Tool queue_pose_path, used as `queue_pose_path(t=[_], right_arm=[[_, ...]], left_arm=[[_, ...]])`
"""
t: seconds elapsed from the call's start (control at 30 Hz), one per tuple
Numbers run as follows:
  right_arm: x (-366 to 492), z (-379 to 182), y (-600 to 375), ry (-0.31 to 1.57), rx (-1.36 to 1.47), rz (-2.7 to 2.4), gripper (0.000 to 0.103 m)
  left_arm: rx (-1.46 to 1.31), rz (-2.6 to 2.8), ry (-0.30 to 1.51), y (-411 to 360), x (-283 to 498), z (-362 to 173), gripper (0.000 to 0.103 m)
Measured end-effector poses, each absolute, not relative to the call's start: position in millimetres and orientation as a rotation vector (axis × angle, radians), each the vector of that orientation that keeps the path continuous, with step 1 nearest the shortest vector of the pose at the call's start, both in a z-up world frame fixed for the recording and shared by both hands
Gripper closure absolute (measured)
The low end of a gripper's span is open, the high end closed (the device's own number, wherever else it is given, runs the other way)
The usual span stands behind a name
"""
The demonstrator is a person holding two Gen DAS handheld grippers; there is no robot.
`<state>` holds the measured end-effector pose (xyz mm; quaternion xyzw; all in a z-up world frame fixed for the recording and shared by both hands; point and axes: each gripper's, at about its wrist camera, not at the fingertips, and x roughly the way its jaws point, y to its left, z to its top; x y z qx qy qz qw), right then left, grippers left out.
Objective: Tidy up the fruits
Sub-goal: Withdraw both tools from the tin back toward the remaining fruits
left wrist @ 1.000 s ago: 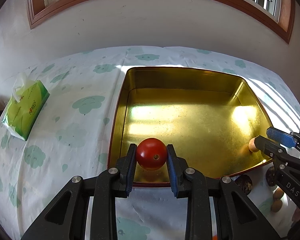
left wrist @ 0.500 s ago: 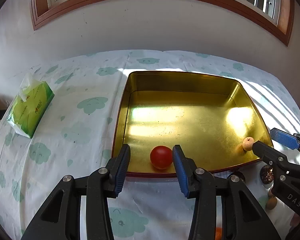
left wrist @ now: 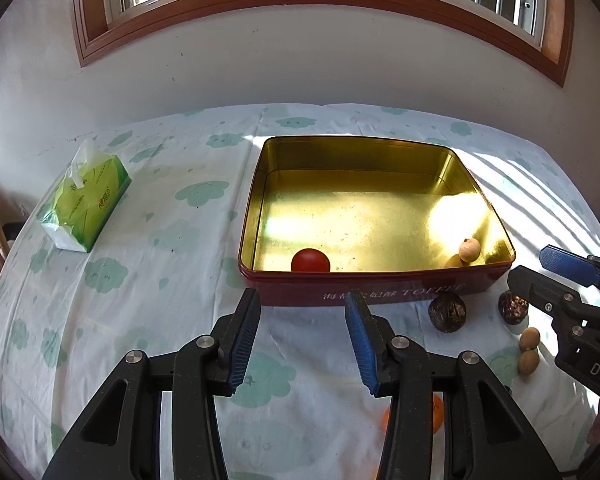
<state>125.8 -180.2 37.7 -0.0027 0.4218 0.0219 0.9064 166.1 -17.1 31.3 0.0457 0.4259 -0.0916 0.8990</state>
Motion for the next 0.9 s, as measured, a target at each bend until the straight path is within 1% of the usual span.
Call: queue_pose_path(t=[0.9], right_arm=[[25,19,-189,0.893,0.035,0.025,0.056]], left_arm=[[0.042,-0.162,0.891,2,53,25,0.057]])
